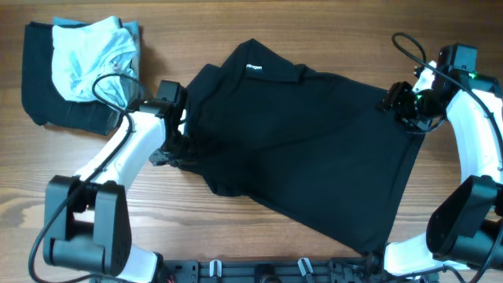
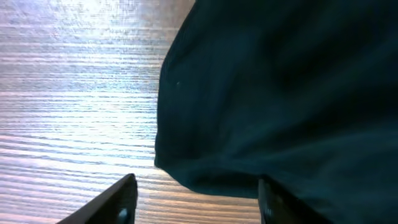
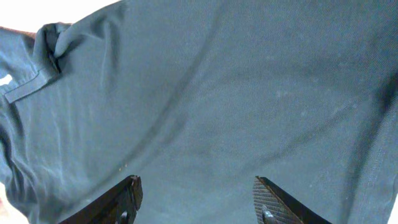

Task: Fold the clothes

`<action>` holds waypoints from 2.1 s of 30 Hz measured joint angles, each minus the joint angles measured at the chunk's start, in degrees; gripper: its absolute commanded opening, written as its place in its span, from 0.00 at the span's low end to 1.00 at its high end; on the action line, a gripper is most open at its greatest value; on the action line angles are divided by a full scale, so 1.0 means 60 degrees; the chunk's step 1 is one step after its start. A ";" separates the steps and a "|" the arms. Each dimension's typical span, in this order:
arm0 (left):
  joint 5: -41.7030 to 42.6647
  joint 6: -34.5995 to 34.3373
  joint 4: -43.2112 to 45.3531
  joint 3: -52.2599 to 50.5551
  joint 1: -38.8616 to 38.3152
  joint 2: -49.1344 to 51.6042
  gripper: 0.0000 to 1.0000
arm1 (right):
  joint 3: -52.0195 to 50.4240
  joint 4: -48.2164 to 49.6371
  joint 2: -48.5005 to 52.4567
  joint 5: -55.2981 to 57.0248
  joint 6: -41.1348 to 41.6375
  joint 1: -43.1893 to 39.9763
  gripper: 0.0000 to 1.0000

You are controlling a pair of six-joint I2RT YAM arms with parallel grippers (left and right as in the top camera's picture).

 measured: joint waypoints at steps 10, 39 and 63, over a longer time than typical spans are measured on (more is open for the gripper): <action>0.1650 0.0047 -0.1453 0.0470 -0.0033 -0.0601 0.29 | 0.0000 0.0106 0.0000 0.0029 -0.0240 0.0000 0.65; 0.2371 -0.1453 0.1876 -0.2641 -0.2463 -0.0696 0.04 | 0.0000 0.0109 0.0000 0.0033 -0.0240 0.0000 0.68; 0.4575 -0.1934 -0.1847 -0.0561 -0.2517 -0.2608 0.04 | 0.0000 0.0135 0.0000 0.0033 -0.0240 0.0000 0.69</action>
